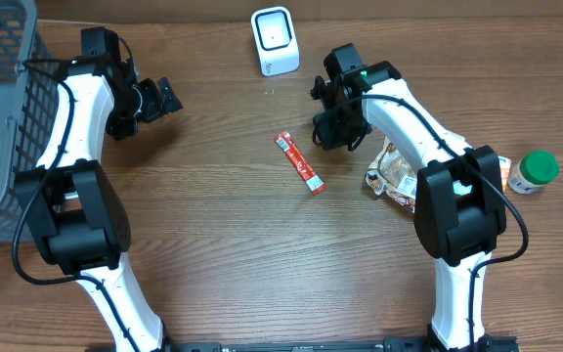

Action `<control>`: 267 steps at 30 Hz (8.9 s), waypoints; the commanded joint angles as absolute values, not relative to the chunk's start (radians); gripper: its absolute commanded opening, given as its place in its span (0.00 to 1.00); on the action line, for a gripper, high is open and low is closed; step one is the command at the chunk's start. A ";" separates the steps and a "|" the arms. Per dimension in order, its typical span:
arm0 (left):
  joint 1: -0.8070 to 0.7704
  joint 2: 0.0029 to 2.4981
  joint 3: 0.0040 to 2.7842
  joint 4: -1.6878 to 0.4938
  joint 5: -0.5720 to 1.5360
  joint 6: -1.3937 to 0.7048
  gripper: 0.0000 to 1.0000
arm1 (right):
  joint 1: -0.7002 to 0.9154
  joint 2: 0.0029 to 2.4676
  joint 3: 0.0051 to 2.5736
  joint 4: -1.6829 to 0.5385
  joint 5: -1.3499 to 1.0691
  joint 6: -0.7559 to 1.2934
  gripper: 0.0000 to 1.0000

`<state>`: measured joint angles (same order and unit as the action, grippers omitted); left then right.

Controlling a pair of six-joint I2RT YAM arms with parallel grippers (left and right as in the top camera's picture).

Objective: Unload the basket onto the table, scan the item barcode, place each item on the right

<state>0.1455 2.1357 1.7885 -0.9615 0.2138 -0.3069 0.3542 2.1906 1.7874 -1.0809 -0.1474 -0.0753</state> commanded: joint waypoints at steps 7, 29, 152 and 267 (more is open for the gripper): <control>0.144 2.098 1.810 -0.961 0.226 -0.292 1.00 | 0.353 2.168 1.766 -1.098 -0.139 -0.051 0.04; 0.144 2.098 1.810 -0.961 0.226 -0.292 1.00 | 0.376 2.168 1.699 -1.112 -0.316 -0.060 0.31; 0.144 2.098 1.810 -0.961 0.226 -0.292 0.99 | 0.493 2.569 2.166 -0.312 0.794 -0.716 0.04; 0.144 2.098 1.810 -0.961 0.226 -0.292 1.00 | 0.160 2.096 2.165 -1.493 0.223 -0.209 1.00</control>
<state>0.1440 2.1357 1.7885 -0.9611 0.2138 -0.3069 0.1623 2.1021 2.1654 -1.4956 0.2317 -0.2131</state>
